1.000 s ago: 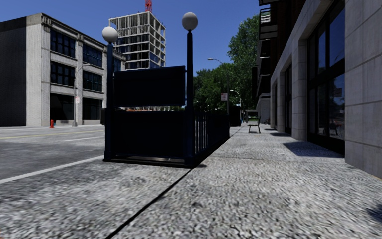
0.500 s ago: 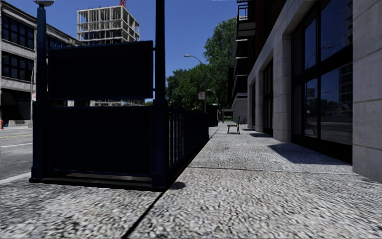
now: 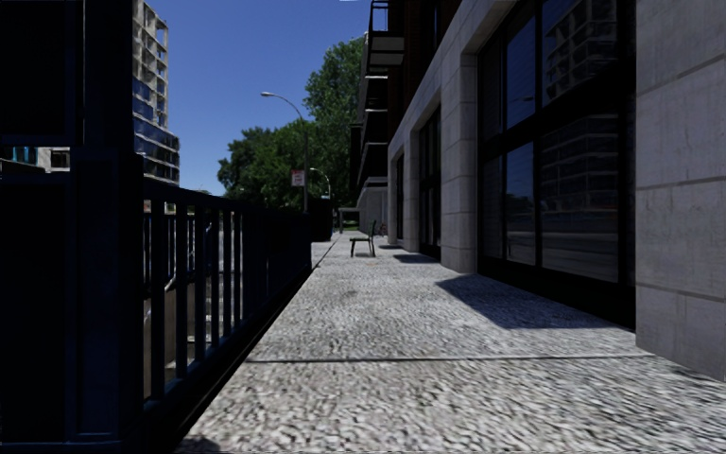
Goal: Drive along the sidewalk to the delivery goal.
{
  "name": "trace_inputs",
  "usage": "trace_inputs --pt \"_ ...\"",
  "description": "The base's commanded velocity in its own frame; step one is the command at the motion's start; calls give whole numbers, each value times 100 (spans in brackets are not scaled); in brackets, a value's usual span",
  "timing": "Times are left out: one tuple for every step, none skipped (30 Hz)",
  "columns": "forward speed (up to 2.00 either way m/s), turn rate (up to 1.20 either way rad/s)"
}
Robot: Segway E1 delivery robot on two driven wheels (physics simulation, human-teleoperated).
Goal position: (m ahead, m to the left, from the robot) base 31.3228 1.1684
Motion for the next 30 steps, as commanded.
trace_inputs --pt "194 -35" --pt "194 -33" --pt "194 -33" --pt "194 -33" --pt "194 -33" --pt "194 -33" --pt "194 -31" --pt "194 -29" --pt "194 -29" --pt "194 -28" --pt "194 -28" --pt "194 -26" --pt "194 -26" --pt "194 -23" --pt "194 -22" --pt "194 -22" --pt "194 -22" --pt "194 -22" --pt "194 -22" --pt "194 -22" --pt "194 -22" --pt "194 -22" --pt "194 -22" --pt "194 -22" --pt "194 -21" --pt "194 -18" --pt "194 -18" --pt "194 -2" --pt "194 0" --pt "194 0"
